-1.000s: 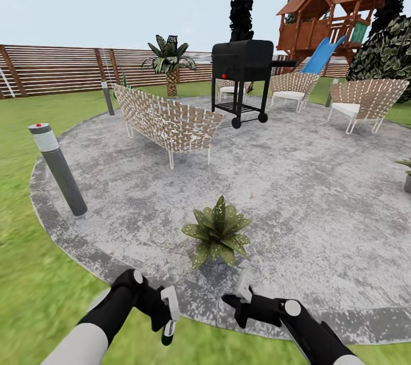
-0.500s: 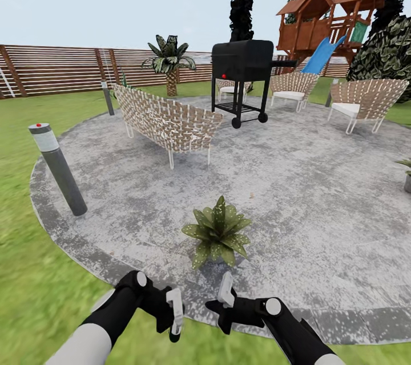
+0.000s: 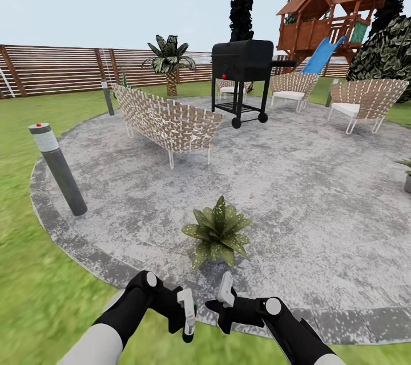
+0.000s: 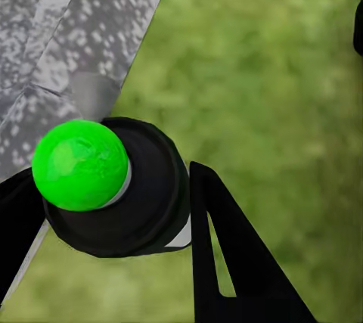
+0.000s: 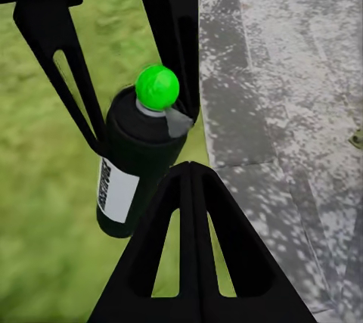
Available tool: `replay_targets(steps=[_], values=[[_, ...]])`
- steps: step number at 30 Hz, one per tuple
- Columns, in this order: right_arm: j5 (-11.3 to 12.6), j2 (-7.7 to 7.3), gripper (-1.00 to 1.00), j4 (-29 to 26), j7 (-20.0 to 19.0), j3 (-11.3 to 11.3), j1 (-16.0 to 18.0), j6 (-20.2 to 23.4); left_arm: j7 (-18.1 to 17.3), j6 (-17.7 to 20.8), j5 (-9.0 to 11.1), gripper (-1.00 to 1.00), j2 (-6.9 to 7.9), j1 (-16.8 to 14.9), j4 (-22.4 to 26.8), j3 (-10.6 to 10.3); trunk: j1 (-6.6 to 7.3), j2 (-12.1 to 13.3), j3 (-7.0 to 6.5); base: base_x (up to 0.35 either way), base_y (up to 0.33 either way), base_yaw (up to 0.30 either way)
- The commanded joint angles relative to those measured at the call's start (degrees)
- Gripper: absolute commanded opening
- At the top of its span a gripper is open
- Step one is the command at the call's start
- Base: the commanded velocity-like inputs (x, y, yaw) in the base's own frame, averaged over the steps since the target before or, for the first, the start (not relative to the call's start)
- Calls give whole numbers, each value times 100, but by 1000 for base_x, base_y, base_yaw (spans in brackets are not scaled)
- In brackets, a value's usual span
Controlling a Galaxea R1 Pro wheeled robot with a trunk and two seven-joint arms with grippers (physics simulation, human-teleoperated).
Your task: Pick up the pesticide atomizer in the garden and spray insectifuge to fully cover both potted plants in the garden.
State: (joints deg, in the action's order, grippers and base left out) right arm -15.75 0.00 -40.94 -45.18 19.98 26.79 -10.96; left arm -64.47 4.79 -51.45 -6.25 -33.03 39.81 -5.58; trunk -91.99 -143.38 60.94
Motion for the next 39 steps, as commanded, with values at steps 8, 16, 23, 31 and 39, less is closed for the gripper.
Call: replay_targets(steps=[8,16,23,31,39], values=[[-51,1,-100,-131,1,4,2,-39,4,48,0,-100,-24,-1,9,4,1,-2,5,0,0,0],[-51,36,-100,-134,1,6,2,-38,22,57,3,-100,-79,-1,9,13,1,-2,5,0,0,0],[-51,103,-100,-126,1,6,2,-39,22,57,15,-100,-137,-1,9,13,1,-2,5,0,0,0],[-52,105,-100,-125,1,3,2,-41,14,51,263,-100,-141,-1,9,11,1,-2,5,0,0,0],[-56,105,-100,-125,1,-3,2,-39,13,48,271,-100,-121,-1,9,21,1,-2,5,0,0,0]])
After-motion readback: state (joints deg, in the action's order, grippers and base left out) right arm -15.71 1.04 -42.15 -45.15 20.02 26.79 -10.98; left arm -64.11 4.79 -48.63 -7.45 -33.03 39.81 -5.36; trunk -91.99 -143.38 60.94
